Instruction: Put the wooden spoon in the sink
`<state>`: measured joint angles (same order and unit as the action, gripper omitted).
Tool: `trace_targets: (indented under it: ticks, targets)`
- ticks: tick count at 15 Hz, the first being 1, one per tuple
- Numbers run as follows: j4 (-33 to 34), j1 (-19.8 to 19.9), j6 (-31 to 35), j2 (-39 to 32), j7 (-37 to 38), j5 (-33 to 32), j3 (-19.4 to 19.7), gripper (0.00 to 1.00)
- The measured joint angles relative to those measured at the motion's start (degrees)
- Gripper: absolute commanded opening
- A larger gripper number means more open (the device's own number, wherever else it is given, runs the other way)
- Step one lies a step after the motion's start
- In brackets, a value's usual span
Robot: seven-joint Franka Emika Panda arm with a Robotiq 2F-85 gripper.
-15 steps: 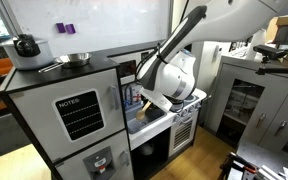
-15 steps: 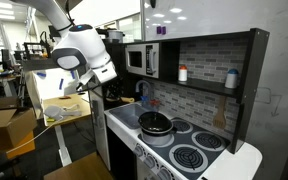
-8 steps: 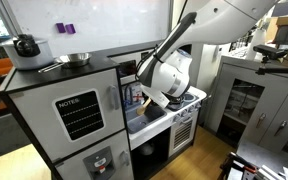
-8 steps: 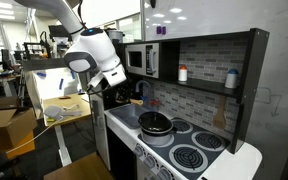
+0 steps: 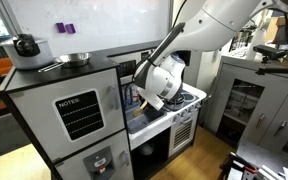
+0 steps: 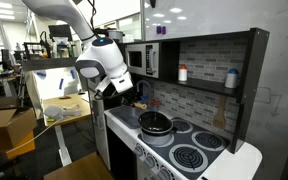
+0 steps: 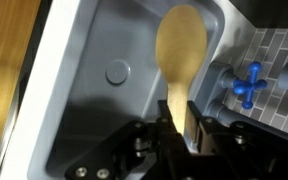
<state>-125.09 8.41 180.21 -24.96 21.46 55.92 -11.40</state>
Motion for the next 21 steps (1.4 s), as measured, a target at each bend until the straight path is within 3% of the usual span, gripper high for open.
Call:
trace_targets:
  ticks: [11, 21]
  targets:
    - [2.5, 6.3, 4.4, -7.4, -0.5, 0.0, -7.5, 0.05]
    - [3.1, 9.7, 6.9, -10.3, -0.5, -0.3, -11.2, 0.05]
